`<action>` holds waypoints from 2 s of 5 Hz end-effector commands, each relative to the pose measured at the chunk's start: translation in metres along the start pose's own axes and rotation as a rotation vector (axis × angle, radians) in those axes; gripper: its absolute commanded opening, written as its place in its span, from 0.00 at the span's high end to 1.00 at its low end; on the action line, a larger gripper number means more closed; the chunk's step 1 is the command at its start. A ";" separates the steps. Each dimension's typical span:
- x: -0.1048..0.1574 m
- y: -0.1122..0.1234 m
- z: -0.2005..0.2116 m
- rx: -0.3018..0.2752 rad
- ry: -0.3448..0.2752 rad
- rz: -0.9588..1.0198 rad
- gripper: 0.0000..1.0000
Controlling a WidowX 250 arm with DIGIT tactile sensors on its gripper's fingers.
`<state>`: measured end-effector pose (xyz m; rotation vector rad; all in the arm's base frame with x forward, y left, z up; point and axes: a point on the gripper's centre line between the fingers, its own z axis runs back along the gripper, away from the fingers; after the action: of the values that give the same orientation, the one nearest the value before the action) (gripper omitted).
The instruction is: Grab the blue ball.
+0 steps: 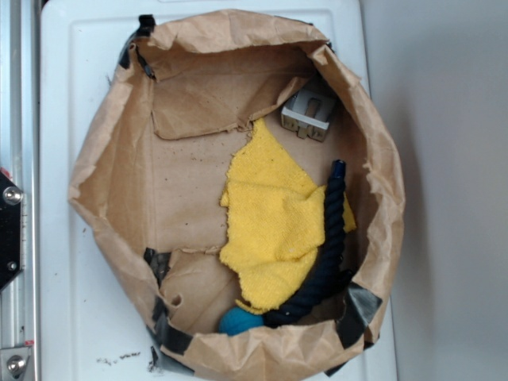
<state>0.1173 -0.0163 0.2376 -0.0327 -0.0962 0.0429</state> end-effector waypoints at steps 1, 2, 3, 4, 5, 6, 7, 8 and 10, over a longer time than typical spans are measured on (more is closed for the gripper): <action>0.000 0.000 0.000 0.000 0.000 0.000 0.00; 0.036 -0.012 -0.007 -0.015 -0.027 0.033 0.00; 0.068 -0.010 -0.016 -0.025 -0.054 0.077 0.00; 0.090 0.009 -0.034 -0.068 -0.066 0.104 0.00; 0.110 0.037 -0.064 -0.144 -0.071 0.147 0.00; 0.120 0.054 -0.083 -0.150 -0.070 0.214 0.00; 0.133 0.047 -0.109 -0.230 -0.075 0.264 0.00; 0.137 0.019 -0.131 -0.284 -0.065 0.278 0.00; 0.157 -0.031 -0.149 -0.385 -0.064 0.297 0.00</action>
<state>0.2812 -0.0436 0.0902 -0.4242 -0.1005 0.3410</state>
